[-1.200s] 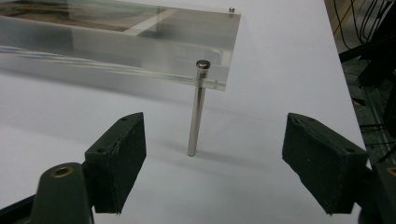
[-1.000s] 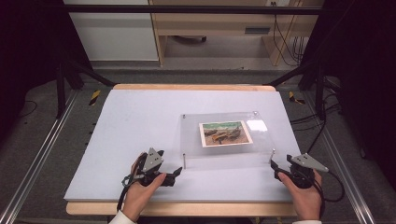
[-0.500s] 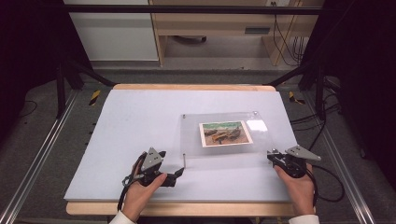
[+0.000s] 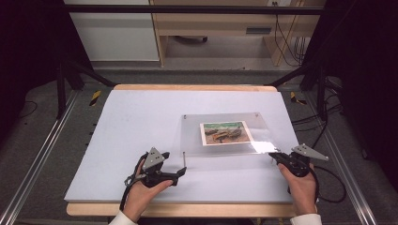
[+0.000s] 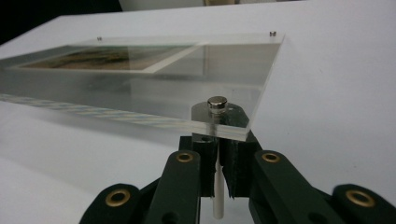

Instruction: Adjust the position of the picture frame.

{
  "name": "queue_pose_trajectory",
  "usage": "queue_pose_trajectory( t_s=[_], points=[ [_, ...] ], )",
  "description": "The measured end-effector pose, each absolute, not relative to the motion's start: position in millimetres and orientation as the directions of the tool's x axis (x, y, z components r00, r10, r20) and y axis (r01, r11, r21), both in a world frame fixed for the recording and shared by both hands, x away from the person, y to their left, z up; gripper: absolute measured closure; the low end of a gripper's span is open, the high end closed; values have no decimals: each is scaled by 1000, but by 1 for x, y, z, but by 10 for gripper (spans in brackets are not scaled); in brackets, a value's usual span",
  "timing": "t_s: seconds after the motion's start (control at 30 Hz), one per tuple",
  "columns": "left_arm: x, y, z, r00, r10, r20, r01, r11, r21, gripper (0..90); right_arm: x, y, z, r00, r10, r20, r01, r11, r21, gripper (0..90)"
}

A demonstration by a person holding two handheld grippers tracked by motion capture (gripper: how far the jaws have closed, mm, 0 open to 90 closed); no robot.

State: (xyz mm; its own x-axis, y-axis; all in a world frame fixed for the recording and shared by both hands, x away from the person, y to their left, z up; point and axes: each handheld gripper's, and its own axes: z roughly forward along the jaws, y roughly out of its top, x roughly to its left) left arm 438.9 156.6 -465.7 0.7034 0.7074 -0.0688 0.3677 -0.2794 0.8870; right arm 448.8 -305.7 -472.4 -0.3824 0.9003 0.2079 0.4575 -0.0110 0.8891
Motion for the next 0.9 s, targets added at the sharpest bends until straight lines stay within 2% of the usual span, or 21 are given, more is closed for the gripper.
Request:
queue_pose_trajectory(
  t_s=[0.13,0.2,0.3,0.37,0.57,0.73,0.9],
  points=[
    [442,154,-467,706,703,-81,370,-269,889,268,448,-306,-468,-383,892,238,454,-42,890,839],
    [446,152,-467,715,692,-99,364,-248,898,421,448,-306,-466,-384,887,256,456,-59,888,837],
    [452,149,-466,711,691,-129,354,-194,915,551,447,-306,-464,-383,885,265,465,-64,883,836],
    [455,147,-465,707,697,-119,340,-187,922,625,447,-306,-465,-381,886,265,469,-62,881,836],
    [461,149,-470,717,671,-190,358,-120,926,836,448,-306,-465,-382,886,264,469,-61,881,838],
    [462,150,-470,712,664,-227,382,-95,919,845,447,-304,-466,-383,897,221,461,-21,887,835],
    [462,150,-469,709,666,-232,388,-93,917,846,449,-301,-466,-384,909,162,436,24,900,774]
  ],
)
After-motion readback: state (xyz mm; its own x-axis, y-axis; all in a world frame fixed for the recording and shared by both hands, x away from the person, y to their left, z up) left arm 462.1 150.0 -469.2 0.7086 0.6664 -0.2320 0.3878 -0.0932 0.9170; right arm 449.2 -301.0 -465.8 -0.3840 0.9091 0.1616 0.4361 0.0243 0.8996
